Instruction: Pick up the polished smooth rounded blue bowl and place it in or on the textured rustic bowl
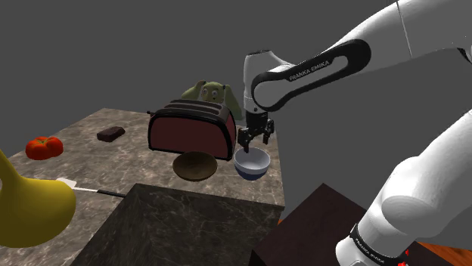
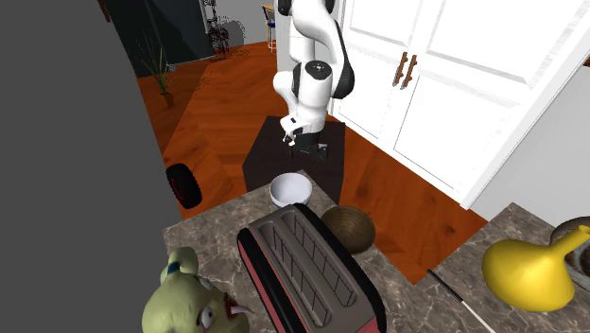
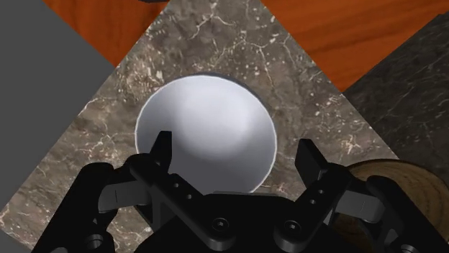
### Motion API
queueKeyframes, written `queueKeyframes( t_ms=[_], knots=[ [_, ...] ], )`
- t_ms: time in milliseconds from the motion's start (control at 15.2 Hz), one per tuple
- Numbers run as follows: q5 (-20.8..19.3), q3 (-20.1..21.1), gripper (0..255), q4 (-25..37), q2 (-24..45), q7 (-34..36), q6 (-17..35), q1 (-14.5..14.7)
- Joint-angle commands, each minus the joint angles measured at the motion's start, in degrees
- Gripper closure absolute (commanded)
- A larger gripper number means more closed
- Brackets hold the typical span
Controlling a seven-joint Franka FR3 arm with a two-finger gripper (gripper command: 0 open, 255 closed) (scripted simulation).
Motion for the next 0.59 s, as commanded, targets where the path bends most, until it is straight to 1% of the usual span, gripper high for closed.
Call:
queueKeyframes(
  t_ms=[0, 396, 528],
  knots=[
    [-0.58, 0.57, 0, 1.27, 4.30, 1.43, 2.88, 0.02],
    [-3.28, 1.66, 0, 7.61, 17.60, 6.19, 9.10, 0.78],
    [-3.67, 1.52, 0, 6.98, 18.50, 6.45, 10.59, 0.81]
  ],
)
